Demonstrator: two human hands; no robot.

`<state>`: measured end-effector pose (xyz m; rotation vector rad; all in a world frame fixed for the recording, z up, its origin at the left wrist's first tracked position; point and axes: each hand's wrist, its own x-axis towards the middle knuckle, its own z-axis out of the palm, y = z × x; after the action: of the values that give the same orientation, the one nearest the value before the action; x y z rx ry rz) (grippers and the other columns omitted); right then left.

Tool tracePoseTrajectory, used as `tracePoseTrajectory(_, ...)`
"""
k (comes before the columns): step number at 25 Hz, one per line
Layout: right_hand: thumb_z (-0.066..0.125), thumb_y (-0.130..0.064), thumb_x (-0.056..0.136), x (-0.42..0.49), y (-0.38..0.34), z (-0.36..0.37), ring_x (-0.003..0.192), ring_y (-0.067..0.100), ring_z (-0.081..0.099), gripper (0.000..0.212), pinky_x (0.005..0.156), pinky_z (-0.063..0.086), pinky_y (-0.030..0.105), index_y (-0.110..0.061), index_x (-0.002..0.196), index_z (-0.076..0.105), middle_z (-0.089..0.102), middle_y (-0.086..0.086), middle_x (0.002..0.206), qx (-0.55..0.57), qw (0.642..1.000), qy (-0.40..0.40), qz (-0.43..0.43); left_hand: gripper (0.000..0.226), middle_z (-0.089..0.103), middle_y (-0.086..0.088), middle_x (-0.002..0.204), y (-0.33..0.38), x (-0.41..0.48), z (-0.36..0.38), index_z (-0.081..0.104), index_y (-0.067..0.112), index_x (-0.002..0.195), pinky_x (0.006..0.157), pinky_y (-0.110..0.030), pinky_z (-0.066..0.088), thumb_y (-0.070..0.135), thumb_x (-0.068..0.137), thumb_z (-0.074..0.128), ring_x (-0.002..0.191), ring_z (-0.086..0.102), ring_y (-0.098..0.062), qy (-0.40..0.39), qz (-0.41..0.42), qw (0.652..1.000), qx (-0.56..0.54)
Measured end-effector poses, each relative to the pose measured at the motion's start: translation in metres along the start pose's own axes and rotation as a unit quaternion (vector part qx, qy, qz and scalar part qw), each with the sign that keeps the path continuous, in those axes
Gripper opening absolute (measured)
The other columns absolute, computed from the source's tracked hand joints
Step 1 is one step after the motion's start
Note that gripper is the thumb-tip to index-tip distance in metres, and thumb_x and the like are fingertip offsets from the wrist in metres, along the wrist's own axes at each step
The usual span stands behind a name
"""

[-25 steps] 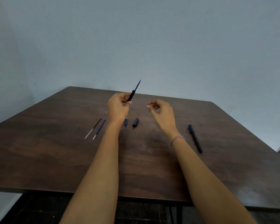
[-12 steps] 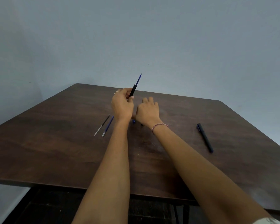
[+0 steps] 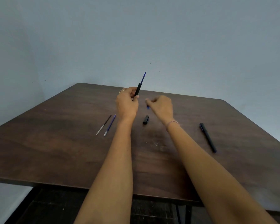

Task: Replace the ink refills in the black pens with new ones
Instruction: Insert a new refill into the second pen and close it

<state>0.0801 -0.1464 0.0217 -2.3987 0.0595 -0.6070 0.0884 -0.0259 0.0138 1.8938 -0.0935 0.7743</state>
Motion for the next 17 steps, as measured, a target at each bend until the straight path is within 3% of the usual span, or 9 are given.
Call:
tracePoseTrajectory(2,0.059,-0.038,0.09,0.005,0.019,-0.02,0.05,0.004,0.047,0.038,0.059,0.037,0.017,-0.016,0.061,0.067,0.05,-0.011,0.048,0.126,0.989,0.08,0.013,0.027,0.063,-0.003,0.1,0.003,-0.002,0.002,0.067,0.015,0.108,0.081,-0.025,0.051,0.006,0.082,0.067,0.081,0.059,-0.01,-0.025,0.016,1.0,0.007)
tracePoseTrajectory(4,0.057,-0.038,0.093,0.007,0.036,-0.033,0.054,0.0,0.05,0.035,0.062,0.038,0.014,-0.015,0.068,0.067,0.057,-0.013,0.056,0.226,0.965,0.13,0.041,0.028,0.063,-0.001,0.098,0.006,-0.007,0.005,0.067,0.014,0.109,0.081,-0.024,0.051,0.008,0.081,0.068,0.083,0.06,-0.01,-0.059,0.046,0.997,0.018)
tracePoseTrajectory(9,0.056,-0.029,0.095,0.015,0.055,-0.052,0.055,0.007,0.057,0.027,0.054,0.047,0.017,-0.007,0.084,0.066,0.066,0.005,0.068,0.484,0.846,0.194,0.11,0.03,0.062,0.005,0.092,0.015,-0.018,0.017,0.068,0.019,0.108,0.081,-0.021,0.048,0.011,0.079,0.07,0.08,0.062,-0.009,-0.142,0.108,0.983,0.051)
tracePoseTrajectory(12,0.054,-0.024,0.097,0.016,0.051,-0.061,0.053,0.006,0.058,0.023,0.054,0.049,0.016,-0.005,0.09,0.065,0.066,0.009,0.07,0.559,0.799,0.193,0.107,0.03,0.062,0.006,0.09,0.019,-0.023,0.021,0.068,0.022,0.107,0.078,-0.019,0.048,0.012,0.078,0.07,0.079,0.061,-0.008,-0.164,0.128,0.976,0.066)
tracePoseTrajectory(17,0.054,-0.017,0.096,0.016,0.04,-0.063,0.058,0.01,0.064,0.015,0.06,0.053,0.019,-0.002,0.096,0.059,0.067,0.014,0.076,0.593,0.787,0.153,0.079,0.032,0.059,0.009,0.089,0.026,-0.029,0.025,0.067,0.023,0.111,0.074,-0.017,0.045,0.013,0.08,0.069,0.081,0.059,-0.007,-0.187,0.148,0.968,0.081)
